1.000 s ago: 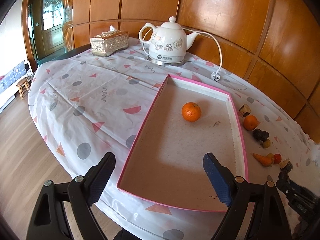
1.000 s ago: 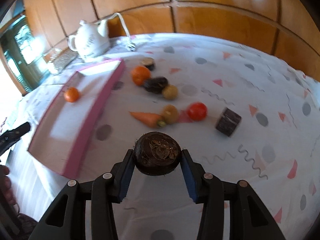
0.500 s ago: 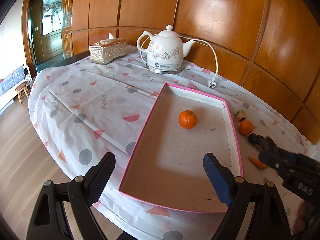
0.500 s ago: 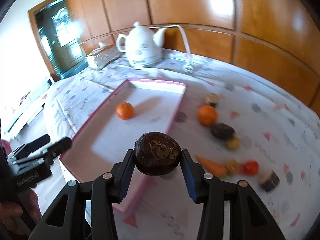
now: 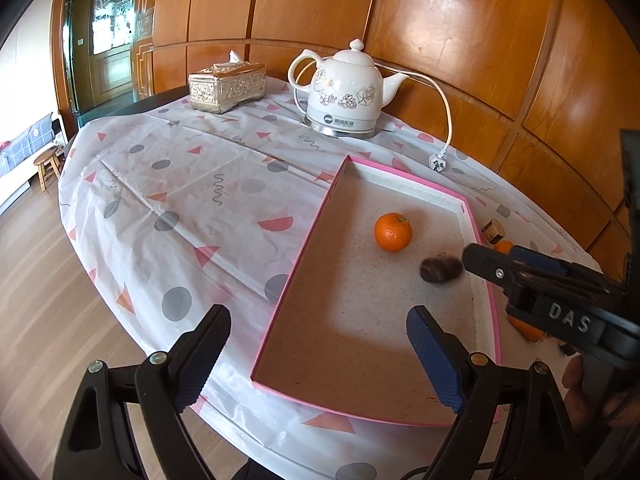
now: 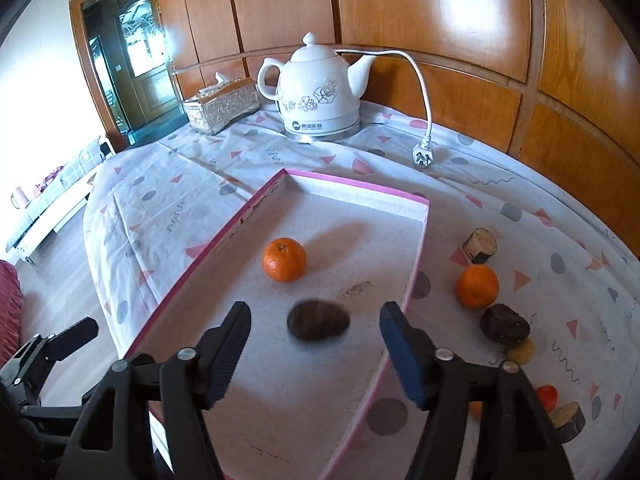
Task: Organize fruits
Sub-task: 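Carry the dark round fruit with the right tool into the tray and release, then reach the left tool to the small wooden log piece and grasp it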
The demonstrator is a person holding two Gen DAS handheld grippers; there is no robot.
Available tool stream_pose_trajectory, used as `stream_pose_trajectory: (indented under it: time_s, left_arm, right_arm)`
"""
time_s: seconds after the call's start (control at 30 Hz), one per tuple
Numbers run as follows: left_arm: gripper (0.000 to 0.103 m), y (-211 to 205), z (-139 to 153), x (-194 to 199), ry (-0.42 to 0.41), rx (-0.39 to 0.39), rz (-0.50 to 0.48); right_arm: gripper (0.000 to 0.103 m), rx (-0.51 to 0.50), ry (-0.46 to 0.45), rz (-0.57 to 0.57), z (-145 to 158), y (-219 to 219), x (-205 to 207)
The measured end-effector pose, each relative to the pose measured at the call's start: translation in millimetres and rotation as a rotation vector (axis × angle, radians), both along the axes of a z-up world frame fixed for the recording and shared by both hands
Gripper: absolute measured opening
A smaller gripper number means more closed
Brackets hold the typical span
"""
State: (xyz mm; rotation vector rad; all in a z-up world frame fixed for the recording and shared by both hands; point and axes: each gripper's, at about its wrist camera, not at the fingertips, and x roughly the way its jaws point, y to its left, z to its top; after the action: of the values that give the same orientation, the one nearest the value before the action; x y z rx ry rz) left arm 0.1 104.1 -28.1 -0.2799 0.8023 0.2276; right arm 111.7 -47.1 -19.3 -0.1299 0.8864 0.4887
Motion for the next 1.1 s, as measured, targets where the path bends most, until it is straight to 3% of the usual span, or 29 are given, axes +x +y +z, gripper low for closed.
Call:
stream_pose_trajectory:
  time_s: [0.27,0.6,0.77,0.97,1.1]
  left_arm:
    - [0.09,-1,-1,1,0.005,-0.007,-0.01]
    - [0.09,-15,1,4,0.008,-0.007,-0.08]
    - [0.09,-33,7,10,-0.001,0.017,-0.166]
    - [0.088,-61,24,29,-0.006,0.042,-0.323]
    - [0.074,-82,28,44,0.025,0.038,-0.421]
  right_arm:
    - [0.068,-0.025,-0.046,-0.13,1,-44,-26]
    - [0.068,-0.083,-0.012,-0.422,-21,-154,-65]
    - [0.068,-0.109,0.035,-0.58,-39,-207,-81]
    - [0.068,-0.115,0.052,-0.68,-49,-245,-95]
    - [0.068,-0.135,0.035,-0.715,-52,-258,-104]
